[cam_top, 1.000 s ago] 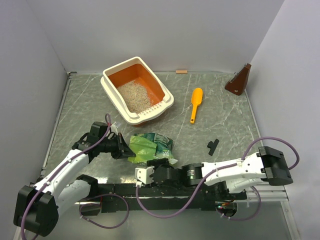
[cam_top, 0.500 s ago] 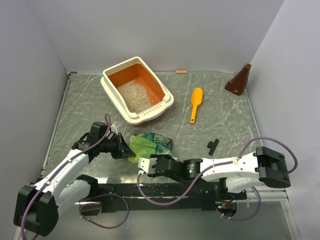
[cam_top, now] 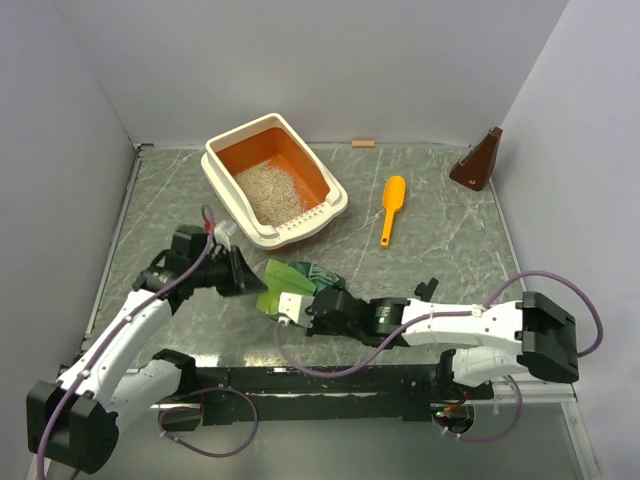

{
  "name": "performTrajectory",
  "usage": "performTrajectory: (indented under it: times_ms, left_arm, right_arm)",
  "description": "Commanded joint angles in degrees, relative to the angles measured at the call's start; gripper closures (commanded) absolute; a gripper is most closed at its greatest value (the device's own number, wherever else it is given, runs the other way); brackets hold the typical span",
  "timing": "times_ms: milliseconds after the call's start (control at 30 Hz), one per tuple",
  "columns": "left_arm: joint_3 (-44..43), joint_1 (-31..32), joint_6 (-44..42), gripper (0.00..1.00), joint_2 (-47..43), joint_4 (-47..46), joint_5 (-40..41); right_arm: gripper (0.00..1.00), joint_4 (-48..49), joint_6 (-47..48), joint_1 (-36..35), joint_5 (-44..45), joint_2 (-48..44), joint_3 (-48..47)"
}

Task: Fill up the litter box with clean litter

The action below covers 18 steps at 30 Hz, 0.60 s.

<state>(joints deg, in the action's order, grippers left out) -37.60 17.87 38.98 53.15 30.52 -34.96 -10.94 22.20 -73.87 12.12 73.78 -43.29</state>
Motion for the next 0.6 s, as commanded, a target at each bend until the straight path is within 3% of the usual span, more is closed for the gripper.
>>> performTrajectory:
  times_ms: [0,133,367,567]
  left_arm:
    - [-10.81,-0.73,-8.65,0.80,-4.18,1.03,11.30]
    - [-13.98,-0.73,-11.73,0.74,-5.59,-1.68,9.40]
    - [-11.97,1.28,-13.23,0.66,-7.35,-14.33,-8.70]
    - [-5.65,6.38,-14.11,0.51,-8.32,-29.45,-18.46]
  right_arm:
    - [1.00,-14.78,0.83,4.68,-11.13,-5.39,-8.81]
    - [1.00,-26.39,4.42,9.78,-21.32,-6.19,-18.12]
    - [1.00,-38.79,10.94,17.52,-35.13,-3.65,-30.17]
    - [1.00,-41.97,13.66,21.83,-43.41,-0.92,-30.20]
